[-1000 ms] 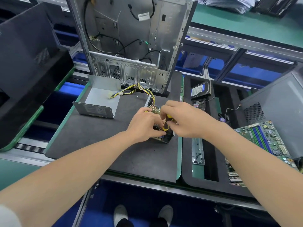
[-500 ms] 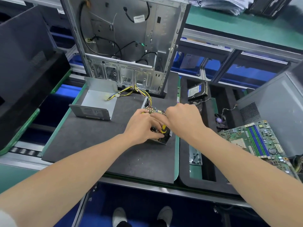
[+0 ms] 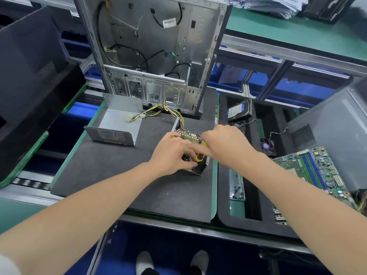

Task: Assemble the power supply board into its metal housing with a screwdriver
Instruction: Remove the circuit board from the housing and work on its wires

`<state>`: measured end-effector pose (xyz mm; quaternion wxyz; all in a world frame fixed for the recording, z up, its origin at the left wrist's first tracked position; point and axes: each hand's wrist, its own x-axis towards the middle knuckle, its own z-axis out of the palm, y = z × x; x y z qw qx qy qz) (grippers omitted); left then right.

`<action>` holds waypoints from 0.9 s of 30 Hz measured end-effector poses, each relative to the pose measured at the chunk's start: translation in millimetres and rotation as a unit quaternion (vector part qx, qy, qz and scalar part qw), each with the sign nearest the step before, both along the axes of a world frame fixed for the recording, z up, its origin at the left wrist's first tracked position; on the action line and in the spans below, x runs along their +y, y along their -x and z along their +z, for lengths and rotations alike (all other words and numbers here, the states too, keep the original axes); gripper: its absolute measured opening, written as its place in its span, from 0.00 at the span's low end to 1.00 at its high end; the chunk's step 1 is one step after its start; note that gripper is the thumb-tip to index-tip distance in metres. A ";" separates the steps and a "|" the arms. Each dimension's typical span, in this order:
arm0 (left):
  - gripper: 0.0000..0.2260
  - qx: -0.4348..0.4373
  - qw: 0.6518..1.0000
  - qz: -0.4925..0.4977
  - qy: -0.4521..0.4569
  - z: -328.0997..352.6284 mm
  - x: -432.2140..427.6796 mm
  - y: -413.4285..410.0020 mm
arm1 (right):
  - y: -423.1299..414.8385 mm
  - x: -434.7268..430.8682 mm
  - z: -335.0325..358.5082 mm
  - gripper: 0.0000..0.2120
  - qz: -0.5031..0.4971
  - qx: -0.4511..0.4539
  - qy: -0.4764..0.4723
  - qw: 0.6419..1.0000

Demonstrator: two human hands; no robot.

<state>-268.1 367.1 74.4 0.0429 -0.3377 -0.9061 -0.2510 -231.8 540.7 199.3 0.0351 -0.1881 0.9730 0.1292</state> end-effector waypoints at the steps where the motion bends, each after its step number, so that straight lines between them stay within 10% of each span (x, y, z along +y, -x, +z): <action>1: 0.09 -0.001 1.000 -0.003 0.003 0.2 -0.3 0.1 | -1.6 -1.6 -1.5 0.32 -0.005 0.013 -0.013 1.000; 19: 0.22 0.065 0.997 -0.047 0.008 1.7 -11.5 0.2 | -6.4 9.7 -14.1 0.04 0.072 -0.142 0.159 0.974; 27: 0.21 0.071 0.997 -0.034 0.019 0.0 -9.4 -2.5 | -10.1 3.2 -24.9 0.21 0.014 -0.054 0.057 0.997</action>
